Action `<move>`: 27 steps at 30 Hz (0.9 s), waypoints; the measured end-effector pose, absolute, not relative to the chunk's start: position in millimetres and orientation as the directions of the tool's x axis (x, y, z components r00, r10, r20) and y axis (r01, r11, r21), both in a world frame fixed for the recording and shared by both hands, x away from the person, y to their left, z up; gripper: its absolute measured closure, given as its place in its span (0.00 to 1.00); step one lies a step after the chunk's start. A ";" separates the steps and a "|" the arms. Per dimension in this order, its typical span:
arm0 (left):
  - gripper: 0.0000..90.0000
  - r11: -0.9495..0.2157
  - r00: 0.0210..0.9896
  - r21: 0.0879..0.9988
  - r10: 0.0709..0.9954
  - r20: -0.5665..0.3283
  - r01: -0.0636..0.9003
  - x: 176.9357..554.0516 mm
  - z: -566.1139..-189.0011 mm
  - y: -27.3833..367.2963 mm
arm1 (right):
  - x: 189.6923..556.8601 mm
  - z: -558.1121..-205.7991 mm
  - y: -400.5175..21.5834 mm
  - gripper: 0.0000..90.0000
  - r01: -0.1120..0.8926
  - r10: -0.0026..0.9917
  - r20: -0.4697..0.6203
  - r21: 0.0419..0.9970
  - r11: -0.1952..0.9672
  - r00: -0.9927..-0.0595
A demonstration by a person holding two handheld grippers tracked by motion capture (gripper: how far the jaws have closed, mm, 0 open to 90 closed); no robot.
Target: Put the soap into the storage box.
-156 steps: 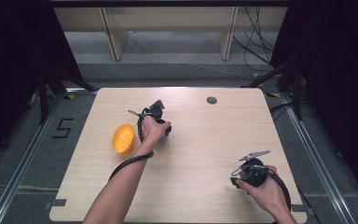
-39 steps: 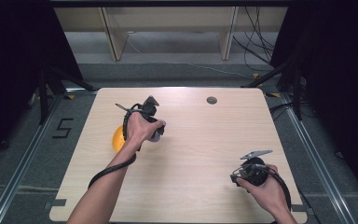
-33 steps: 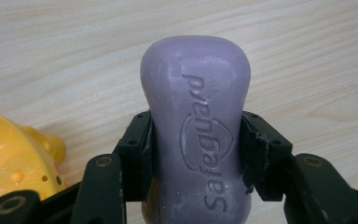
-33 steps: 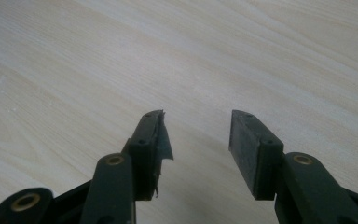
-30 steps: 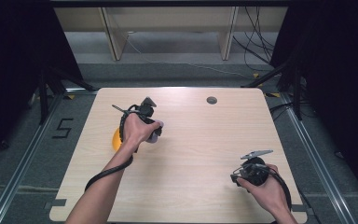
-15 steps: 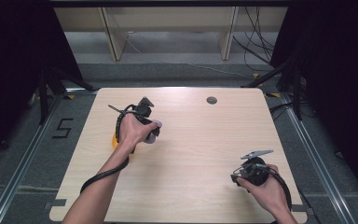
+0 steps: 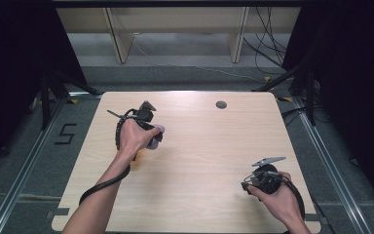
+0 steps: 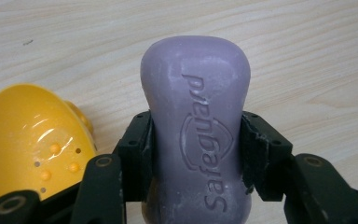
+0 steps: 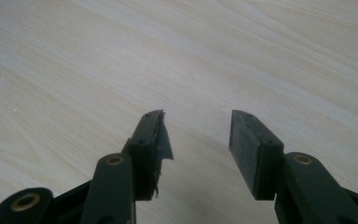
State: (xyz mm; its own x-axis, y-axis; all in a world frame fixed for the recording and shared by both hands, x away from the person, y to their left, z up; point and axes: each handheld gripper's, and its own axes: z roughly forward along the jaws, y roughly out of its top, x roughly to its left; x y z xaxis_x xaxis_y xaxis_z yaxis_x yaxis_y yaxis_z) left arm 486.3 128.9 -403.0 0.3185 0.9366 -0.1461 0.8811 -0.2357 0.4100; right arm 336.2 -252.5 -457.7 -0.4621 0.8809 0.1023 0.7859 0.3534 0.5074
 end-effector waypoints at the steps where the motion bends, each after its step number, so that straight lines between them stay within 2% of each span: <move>1: 0.54 -0.231 0.316 0.415 0.937 -0.149 0.880 485.9 -402.8 130.1 | 335.7 -457.8 -252.2 0.61 0.791 0.883 0.104 0.501 0.351 -0.458; 5: 0.54 -0.220 0.307 0.420 0.940 -0.152 0.881 483.7 -402.0 134.5 | 337.4 -458.9 -253.6 0.61 0.774 0.872 0.091 0.511 0.374 -0.481; 21: 0.54 -0.200 0.281 0.419 0.950 -0.140 0.886 480.1 -401.1 150.8 | 335.3 -456.7 -251.5 0.61 0.796 0.886 0.108 0.499 0.344 -0.451; 24: 0.54 -0.179 0.262 0.422 0.954 -0.147 0.889 478.0 -400.5 152.5 | 336.5 -456.8 -253.0 0.61 0.784 0.879 0.094 0.503 0.363 -0.467; 25: 0.54 -0.187 0.270 0.422 0.952 -0.146 0.887 477.8 -400.1 154.1 | 337.9 -458.8 -254.4 0.61 0.780 0.859 0.150 0.517 0.354 -0.490; 27: 0.54 -0.179 0.263 0.420 0.953 -0.150 0.890 476.9 -400.3 155.8 | 337.8 -458.5 -254.3 0.61 0.779 0.861 0.142 0.516 0.356 -0.488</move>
